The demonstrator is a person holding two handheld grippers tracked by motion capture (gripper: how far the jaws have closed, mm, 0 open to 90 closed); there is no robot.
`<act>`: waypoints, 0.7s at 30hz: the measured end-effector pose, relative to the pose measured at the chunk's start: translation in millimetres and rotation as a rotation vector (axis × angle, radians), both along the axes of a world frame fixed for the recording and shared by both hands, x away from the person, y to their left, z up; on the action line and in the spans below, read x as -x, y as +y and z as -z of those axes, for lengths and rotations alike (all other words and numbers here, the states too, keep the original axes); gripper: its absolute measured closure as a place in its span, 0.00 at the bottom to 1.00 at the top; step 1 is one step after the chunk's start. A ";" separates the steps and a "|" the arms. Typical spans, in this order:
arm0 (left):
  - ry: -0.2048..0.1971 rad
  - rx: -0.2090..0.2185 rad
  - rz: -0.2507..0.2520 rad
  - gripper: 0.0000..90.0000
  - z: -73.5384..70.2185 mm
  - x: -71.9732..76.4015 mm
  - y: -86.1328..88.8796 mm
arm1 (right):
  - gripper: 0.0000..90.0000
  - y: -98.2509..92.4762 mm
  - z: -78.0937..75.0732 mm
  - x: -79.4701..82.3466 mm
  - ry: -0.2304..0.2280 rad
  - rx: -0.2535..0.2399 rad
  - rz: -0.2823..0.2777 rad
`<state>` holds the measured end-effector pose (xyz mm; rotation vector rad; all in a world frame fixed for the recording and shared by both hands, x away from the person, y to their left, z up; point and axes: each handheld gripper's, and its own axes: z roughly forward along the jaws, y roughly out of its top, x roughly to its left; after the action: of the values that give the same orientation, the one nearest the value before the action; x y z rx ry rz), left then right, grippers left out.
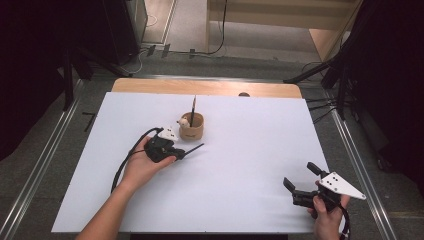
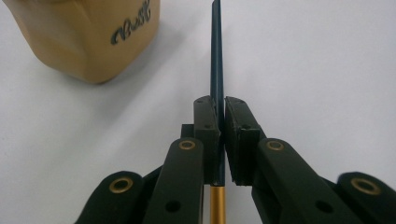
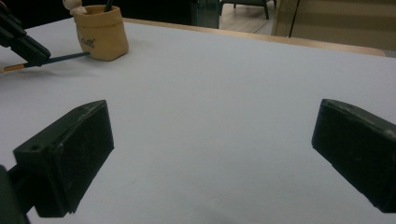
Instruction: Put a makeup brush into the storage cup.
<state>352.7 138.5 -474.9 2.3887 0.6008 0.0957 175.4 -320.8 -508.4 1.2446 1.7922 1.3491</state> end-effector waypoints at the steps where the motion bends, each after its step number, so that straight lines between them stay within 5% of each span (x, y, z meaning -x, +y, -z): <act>1: -0.005 0.014 -0.004 0.94 -1.4 1.1 1.0 | 0.00 1.0 -0.4 0.0 0.004 0.003 0.005; 13: -0.034 0.167 -0.040 0.94 -8.8 10.1 12.6 | 0.00 15.7 -10.2 -7.0 0.006 0.025 0.006; 21: -0.038 0.205 -0.046 0.94 -8.8 10.9 13.3 | 0.00 30.3 -22.0 -18.3 0.014 0.024 0.004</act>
<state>341.8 151.8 -466.1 2.1713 0.6178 0.0944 193.7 -290.5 -486.4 1.2466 1.8092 1.3157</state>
